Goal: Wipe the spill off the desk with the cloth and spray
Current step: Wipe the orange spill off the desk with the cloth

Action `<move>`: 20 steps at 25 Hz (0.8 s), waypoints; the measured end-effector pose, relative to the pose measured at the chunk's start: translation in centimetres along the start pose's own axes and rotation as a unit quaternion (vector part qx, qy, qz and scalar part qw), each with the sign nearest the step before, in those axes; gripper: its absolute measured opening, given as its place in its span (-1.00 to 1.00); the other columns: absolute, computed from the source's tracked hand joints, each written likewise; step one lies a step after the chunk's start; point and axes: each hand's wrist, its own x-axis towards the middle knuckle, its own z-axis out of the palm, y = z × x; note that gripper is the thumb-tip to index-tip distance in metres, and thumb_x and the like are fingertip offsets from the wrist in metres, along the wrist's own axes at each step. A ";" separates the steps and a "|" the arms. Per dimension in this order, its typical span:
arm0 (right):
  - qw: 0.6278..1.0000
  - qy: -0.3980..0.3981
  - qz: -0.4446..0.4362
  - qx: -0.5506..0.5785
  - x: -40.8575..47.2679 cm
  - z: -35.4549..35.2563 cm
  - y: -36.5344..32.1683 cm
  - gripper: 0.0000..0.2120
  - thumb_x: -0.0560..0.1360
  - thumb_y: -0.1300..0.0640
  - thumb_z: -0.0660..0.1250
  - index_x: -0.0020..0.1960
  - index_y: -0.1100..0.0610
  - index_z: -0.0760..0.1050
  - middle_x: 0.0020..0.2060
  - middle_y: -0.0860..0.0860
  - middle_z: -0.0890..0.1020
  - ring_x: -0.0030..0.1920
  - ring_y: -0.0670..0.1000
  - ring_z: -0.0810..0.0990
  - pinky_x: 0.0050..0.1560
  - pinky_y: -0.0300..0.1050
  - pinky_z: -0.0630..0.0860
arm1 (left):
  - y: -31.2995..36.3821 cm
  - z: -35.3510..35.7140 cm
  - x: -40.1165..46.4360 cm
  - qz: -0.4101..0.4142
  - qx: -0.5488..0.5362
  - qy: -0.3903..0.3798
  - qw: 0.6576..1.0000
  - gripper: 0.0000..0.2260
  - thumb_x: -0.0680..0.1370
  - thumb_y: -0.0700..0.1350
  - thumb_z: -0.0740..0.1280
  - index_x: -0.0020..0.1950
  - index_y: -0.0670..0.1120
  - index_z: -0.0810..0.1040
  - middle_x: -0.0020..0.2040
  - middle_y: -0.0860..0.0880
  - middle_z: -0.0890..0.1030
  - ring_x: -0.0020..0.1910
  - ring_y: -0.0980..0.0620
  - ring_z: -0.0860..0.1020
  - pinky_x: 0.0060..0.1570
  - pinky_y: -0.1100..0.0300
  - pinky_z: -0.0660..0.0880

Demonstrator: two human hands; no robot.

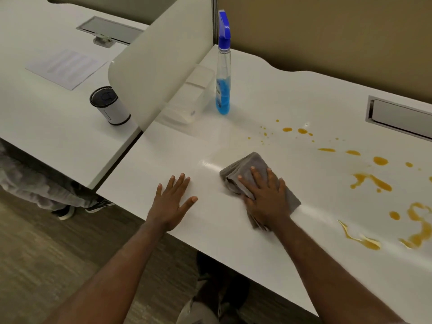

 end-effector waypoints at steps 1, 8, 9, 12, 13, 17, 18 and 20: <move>0.998 0.008 0.057 0.005 0.3 -0.2 0.7 -0.46 0.54 -0.25 0.04 0.49 -0.38 -0.03 0.59 -0.12 0.02 0.56 0.23 -0.06 0.44 0.39 -0.02 | 0.3 0.0 0.4 0.003 -0.002 0.001 1.000 -0.15 0.40 0.52 -0.31 0.59 0.09 -0.12 0.57 0.17 -0.17 0.55 0.13 -0.25 0.52 -0.06 -0.26; 0.999 -0.015 -0.046 0.011 2.1 0.6 -6.9 -0.43 0.51 -0.26 -0.01 0.49 -0.36 -0.06 0.59 -0.05 -0.02 0.53 0.35 -0.13 0.36 0.47 -0.21 | 0.6 -1.1 3.5 0.025 0.003 0.023 0.999 -0.22 0.47 0.47 -0.24 0.60 0.10 -0.08 0.56 0.19 -0.16 0.55 0.14 -0.23 0.51 -0.05 -0.25; 0.998 -0.021 -0.061 0.018 3.0 0.4 -7.4 -0.43 0.51 -0.27 -0.01 0.49 -0.36 -0.07 0.59 -0.06 -0.02 0.53 0.34 -0.15 0.36 0.46 -0.23 | 0.6 -1.2 4.0 0.031 0.008 0.023 0.999 -0.22 0.47 0.47 -0.24 0.60 0.09 -0.08 0.56 0.18 -0.16 0.55 0.14 -0.23 0.51 -0.05 -0.26; 0.998 -0.023 -0.056 0.026 5.6 -0.4 -7.0 -0.45 0.53 -0.25 0.02 0.49 -0.36 -0.02 0.59 -0.09 0.02 0.55 0.29 -0.14 0.40 0.45 -0.18 | 0.8 -1.4 5.8 0.045 0.016 0.018 0.999 -0.20 0.46 0.48 -0.24 0.60 0.08 -0.11 0.57 0.17 -0.15 0.55 0.15 -0.23 0.50 -0.03 -0.27; 0.999 -0.022 -0.044 0.023 6.4 -0.7 -6.4 -0.46 0.54 -0.24 0.03 0.49 -0.36 -0.01 0.59 -0.10 0.02 0.55 0.27 -0.13 0.41 0.44 -0.16 | 1.0 -1.5 6.5 0.050 0.018 0.017 0.998 -0.20 0.46 0.48 -0.24 0.60 0.08 -0.13 0.57 0.17 -0.15 0.55 0.15 -0.24 0.50 -0.03 -0.27; 0.995 -0.010 0.095 0.016 9.0 -2.2 -1.0 -0.46 0.56 -0.21 0.07 0.51 -0.35 -0.01 0.59 -0.11 -0.02 0.56 0.22 -0.11 0.45 0.40 -0.07 | 2.2 -2.3 9.7 0.060 0.038 -0.004 0.997 -0.18 0.42 0.53 -0.21 0.58 0.13 -0.17 0.56 0.21 -0.20 0.55 0.13 -0.25 0.51 -0.08 -0.26; 0.990 0.004 0.143 0.020 9.0 -2.5 0.5 -0.45 0.56 -0.20 0.09 0.51 -0.34 0.01 0.59 -0.10 0.00 0.56 0.23 -0.08 0.45 0.40 -0.04 | 2.6 -2.5 10.5 0.066 0.057 -0.016 0.996 -0.16 0.40 0.55 -0.19 0.58 0.15 -0.16 0.56 0.21 -0.23 0.55 0.12 -0.27 0.51 -0.11 -0.26; 0.976 0.041 0.214 0.026 8.3 -2.4 1.9 -0.44 0.56 -0.19 0.12 0.51 -0.31 0.05 0.59 -0.07 0.05 0.55 0.27 -0.04 0.42 0.41 0.02 | 3.2 -2.4 11.8 0.081 0.091 -0.039 0.992 -0.12 0.35 0.59 -0.10 0.57 0.22 -0.18 0.55 0.20 -0.27 0.54 0.09 -0.31 0.49 -0.18 -0.28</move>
